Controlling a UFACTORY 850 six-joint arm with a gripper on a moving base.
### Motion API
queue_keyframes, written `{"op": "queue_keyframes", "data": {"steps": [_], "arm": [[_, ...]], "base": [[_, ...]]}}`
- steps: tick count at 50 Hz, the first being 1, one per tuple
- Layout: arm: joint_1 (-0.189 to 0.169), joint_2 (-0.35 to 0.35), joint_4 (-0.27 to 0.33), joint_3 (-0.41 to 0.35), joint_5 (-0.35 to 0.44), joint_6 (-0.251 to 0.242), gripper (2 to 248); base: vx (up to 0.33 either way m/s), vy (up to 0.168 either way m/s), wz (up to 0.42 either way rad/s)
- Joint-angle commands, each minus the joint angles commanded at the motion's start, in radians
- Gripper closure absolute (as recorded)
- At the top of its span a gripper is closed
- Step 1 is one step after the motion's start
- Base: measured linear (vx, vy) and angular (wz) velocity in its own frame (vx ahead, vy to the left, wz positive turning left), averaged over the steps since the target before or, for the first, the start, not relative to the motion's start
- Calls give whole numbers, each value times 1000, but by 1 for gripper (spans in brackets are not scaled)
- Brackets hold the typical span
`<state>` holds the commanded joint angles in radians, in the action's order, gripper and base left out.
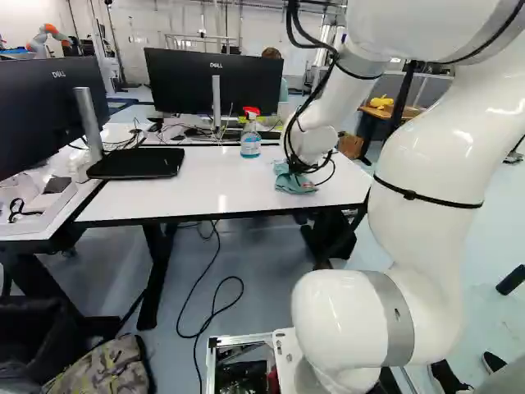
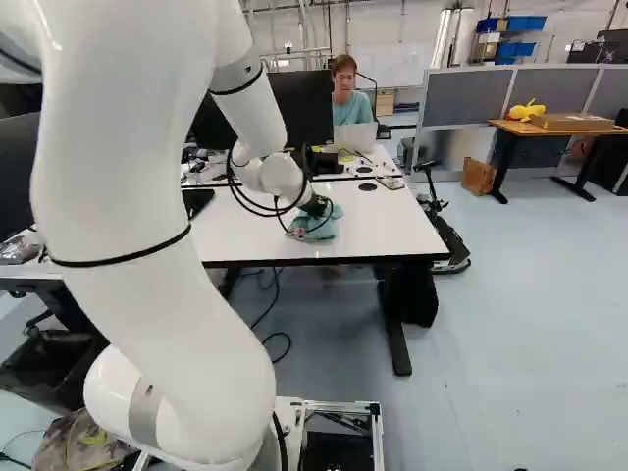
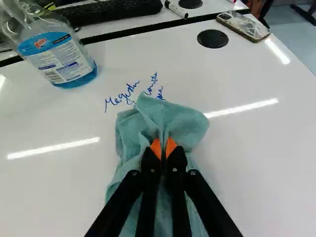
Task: Clean the table with the green towel
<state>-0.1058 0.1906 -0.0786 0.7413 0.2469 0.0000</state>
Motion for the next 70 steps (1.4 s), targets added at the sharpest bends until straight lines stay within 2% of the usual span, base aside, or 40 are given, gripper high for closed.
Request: {"op": "queue_keyframes", "data": {"steps": [36,55,70], "arm": [[113,-32,0,-36,0,0,219],[121,-118,0,-130,0,0,219],[104,-186,0,-202,0,0,219]], "base": [[0,0,0],[0,0,0],[0,0,0]]}}
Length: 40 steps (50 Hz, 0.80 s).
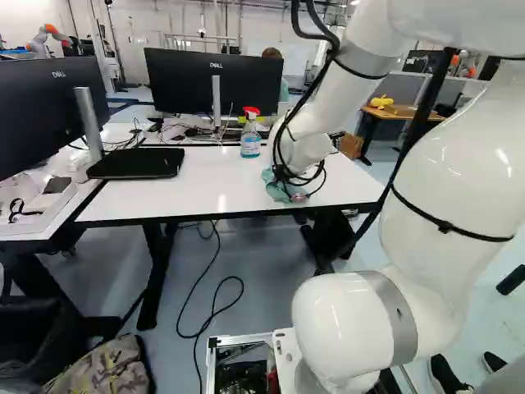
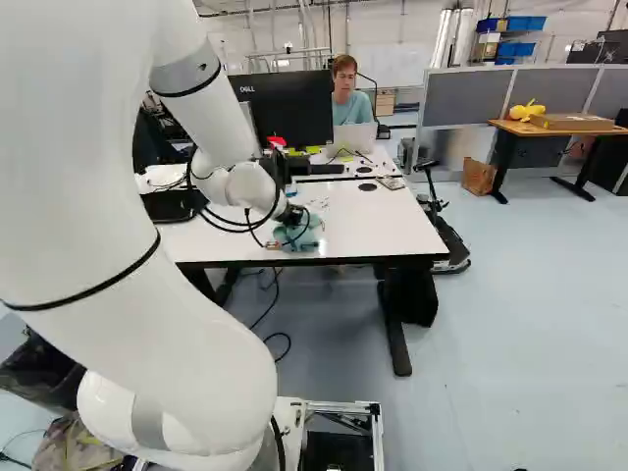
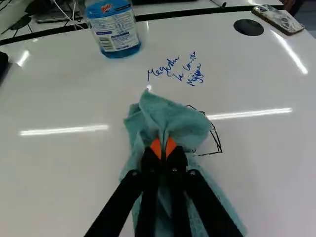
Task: Clean the table with the green towel
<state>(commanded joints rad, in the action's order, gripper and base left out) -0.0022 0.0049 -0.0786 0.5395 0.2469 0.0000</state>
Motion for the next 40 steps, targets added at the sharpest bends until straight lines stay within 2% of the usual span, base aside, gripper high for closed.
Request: {"op": "queue_keyframes", "data": {"steps": [40], "arm": [[-144,17,0,18,0,0,219]], "base": [[0,0,0]]}}
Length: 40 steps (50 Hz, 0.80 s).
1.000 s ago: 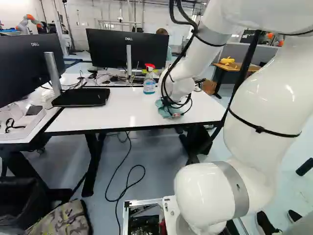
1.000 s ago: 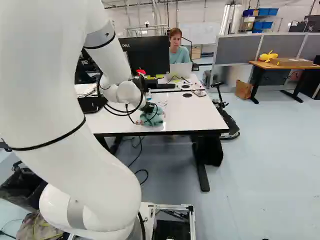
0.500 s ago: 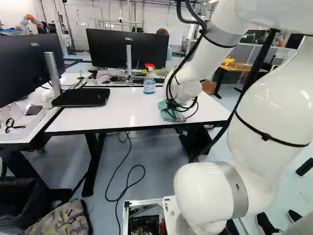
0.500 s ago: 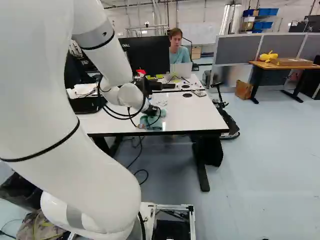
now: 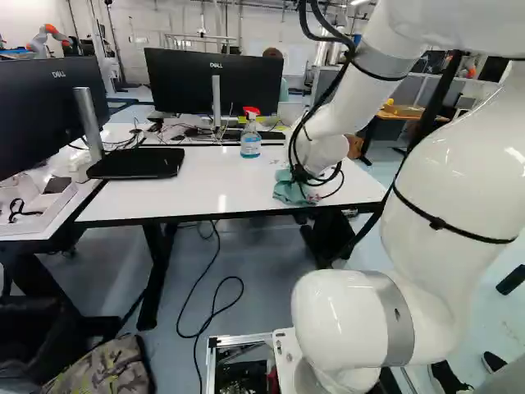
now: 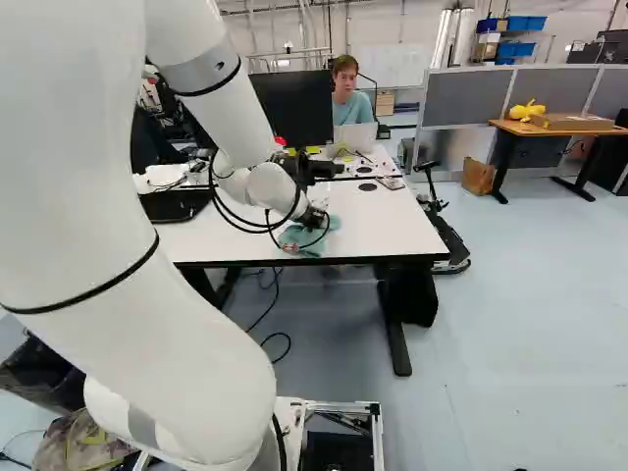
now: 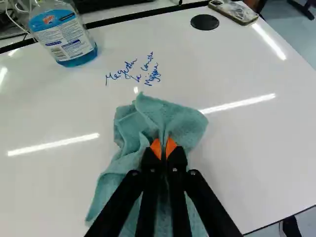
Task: Clean the table with the green towel
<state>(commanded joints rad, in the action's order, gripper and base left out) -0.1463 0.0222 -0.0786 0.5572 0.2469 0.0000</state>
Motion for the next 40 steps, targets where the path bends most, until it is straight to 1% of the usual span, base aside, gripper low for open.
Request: {"op": "queue_keyframes", "data": {"steps": [11,19,27,40], "arm": [[-23,44,0,47,0,0,219],[-24,82,0,87,0,0,219],[-10,113,0,121,0,0,219],[30,137,0,148,0,0,219]], "base": [[0,0,0],[0,0,0],[0,0,0],[0,0,0]]}}
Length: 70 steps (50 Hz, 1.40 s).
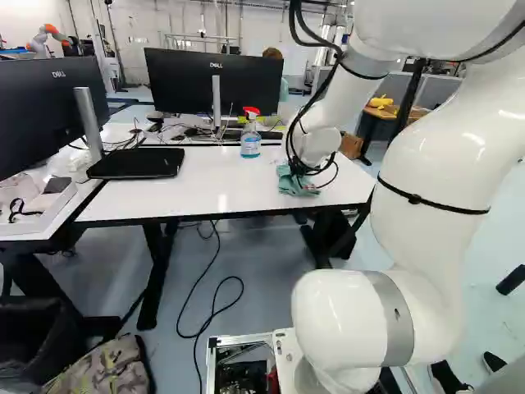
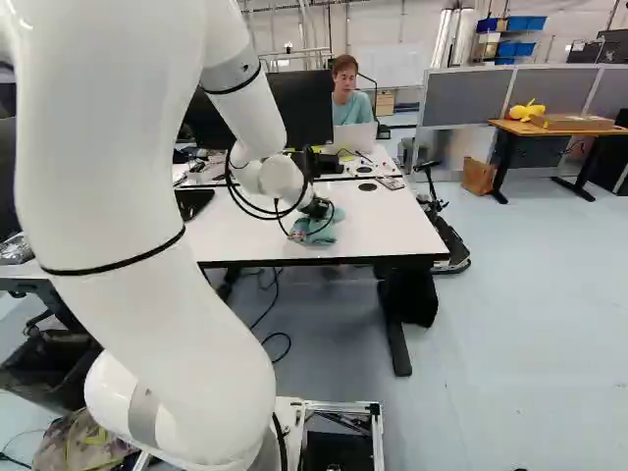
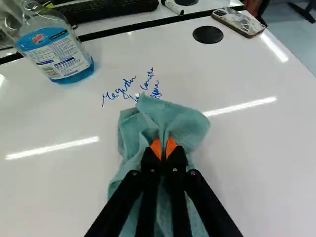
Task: Clean the table with the green towel
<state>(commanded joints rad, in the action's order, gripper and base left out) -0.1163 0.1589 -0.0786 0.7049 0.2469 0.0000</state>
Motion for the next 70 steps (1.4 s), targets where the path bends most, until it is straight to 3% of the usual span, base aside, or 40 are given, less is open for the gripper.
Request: {"op": "queue_keyframes", "data": {"steps": [27,59,70], "arm": [[89,22,0,24,0,0,219],[186,-65,0,-72,0,0,219],[190,-80,0,-79,0,0,219]], "base": [[0,0,0],[0,0,0],[0,0,0]]}}
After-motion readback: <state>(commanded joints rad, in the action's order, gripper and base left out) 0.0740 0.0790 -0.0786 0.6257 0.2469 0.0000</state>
